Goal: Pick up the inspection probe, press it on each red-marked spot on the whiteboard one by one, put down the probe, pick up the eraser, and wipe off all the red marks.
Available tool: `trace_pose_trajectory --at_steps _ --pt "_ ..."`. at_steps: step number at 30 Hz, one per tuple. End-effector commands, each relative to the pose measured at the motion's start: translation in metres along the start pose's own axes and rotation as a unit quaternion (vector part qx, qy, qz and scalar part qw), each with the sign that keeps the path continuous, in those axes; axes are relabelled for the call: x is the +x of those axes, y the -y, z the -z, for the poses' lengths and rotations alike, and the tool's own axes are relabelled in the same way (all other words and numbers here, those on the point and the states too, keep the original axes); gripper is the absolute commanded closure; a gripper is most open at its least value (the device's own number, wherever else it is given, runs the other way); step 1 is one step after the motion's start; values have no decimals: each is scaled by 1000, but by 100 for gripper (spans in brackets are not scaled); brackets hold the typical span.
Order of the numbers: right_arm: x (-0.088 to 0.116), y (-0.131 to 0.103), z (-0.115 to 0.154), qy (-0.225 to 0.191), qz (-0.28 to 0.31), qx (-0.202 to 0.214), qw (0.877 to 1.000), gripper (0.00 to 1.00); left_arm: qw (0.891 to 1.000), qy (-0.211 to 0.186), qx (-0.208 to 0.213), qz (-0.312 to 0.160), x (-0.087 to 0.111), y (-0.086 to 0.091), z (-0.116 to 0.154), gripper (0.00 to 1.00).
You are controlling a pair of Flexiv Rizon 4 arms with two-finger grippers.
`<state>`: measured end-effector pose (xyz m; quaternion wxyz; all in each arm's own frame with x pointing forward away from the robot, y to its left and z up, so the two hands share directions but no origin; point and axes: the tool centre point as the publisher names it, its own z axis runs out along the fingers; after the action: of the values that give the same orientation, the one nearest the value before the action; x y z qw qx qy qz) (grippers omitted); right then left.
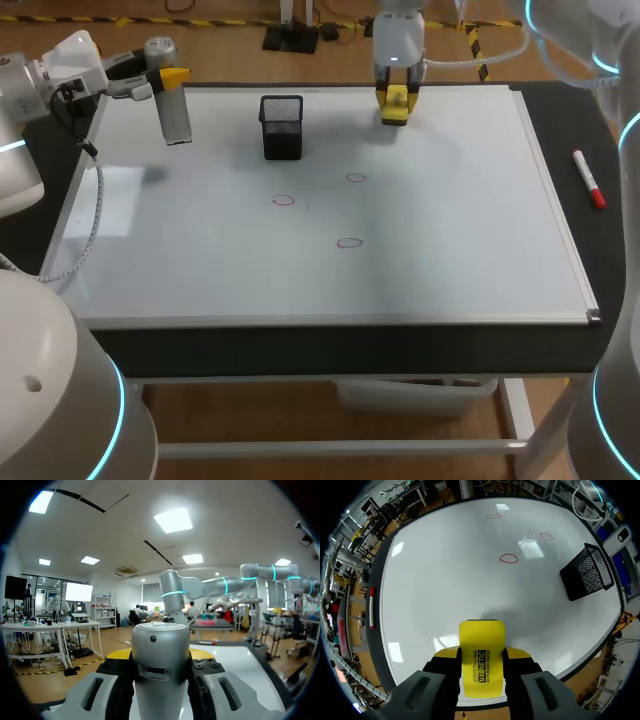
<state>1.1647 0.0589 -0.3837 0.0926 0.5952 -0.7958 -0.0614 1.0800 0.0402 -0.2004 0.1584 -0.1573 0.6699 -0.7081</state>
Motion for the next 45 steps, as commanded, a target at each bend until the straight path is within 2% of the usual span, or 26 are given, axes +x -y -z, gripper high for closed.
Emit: trace_pose_trajectory --at_steps 1,24,34,39,42,45 --pt "38 -58 19 10 -10 142 990 100 1000 2 1 -1 1 1 -1 100" --pt "124 -123 22 -4 -104 201 974 100 1000 2 1 -1 1 1 -1 100" --pt "150 -141 18 -14 -136 212 968 100 1000 2 1 -1 1 1 -1 100" --pt "161 -143 15 -11 -146 213 966 100 1000 2 1 -1 1 1 -1 100" --pt "165 -144 13 8 -159 215 964 100 1000 2 1 -1 1 1 -1 100" --pt "168 -143 12 12 -180 199 963 100 1000 2 1 -1 1 1 -1 100"
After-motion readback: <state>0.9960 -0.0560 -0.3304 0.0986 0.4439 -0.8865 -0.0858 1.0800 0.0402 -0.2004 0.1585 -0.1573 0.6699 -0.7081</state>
